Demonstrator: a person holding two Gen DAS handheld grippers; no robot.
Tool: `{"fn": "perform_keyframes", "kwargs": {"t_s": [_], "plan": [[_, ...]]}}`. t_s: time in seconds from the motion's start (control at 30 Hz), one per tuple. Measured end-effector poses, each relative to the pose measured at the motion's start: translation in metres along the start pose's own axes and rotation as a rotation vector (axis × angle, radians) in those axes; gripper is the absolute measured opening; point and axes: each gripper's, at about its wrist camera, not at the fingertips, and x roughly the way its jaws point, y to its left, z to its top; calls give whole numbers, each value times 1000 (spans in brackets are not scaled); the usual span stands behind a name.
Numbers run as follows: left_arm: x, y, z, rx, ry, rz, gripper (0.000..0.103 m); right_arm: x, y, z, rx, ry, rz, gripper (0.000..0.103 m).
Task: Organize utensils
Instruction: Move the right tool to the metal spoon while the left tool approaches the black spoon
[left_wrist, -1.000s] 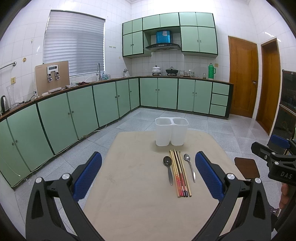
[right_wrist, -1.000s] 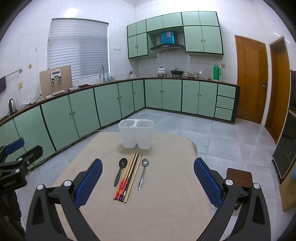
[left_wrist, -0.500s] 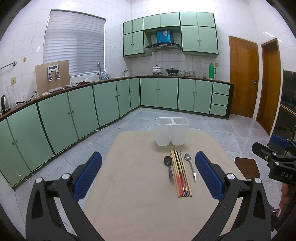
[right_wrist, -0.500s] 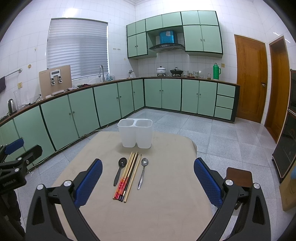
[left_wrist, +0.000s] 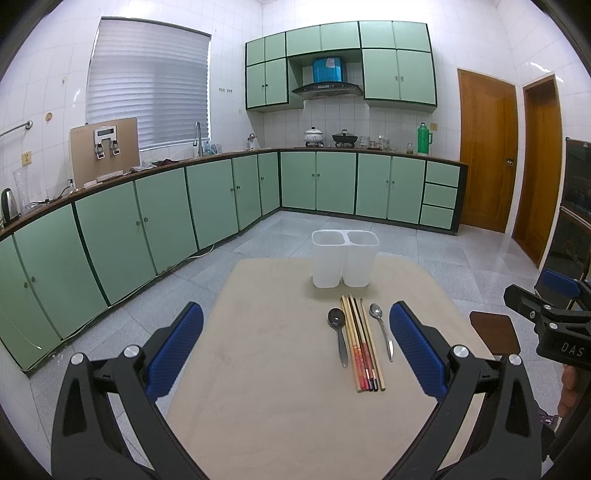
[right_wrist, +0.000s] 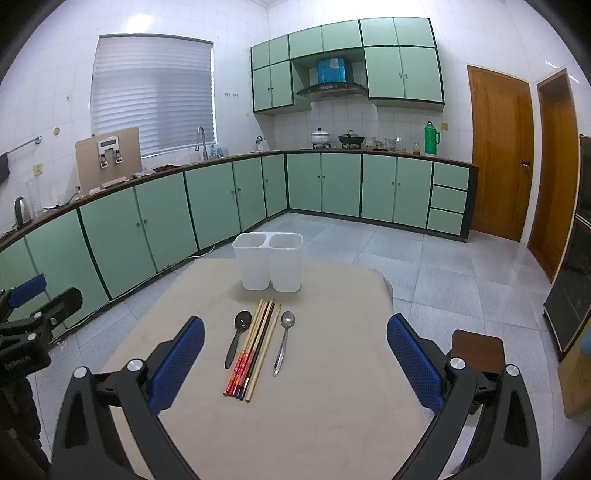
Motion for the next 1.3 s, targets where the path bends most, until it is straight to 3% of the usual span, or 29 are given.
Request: {"fn": "perform_keyframes", "kwargs": {"t_s": [0.37, 0.63, 0.83, 1.0, 1.13, 1.3], "plan": [[24, 2, 0, 8, 36, 0, 98, 17, -2, 2, 5, 31, -8, 97], [78, 4, -1, 25, 90, 2, 98, 60, -11, 5, 7, 77, -10, 97], [137, 6, -3, 21, 169, 9, 98, 117, -17, 8, 37, 157, 35, 96], [189, 10, -11, 10, 250, 0, 95, 173, -27, 5, 89, 257, 80, 88], [227, 14, -19, 3, 322, -10, 86, 217, -31, -2, 102, 327, 83, 80], [262, 11, -31, 11, 384, -20, 85, 258, -25, -12, 78, 389, 85, 72]]}}
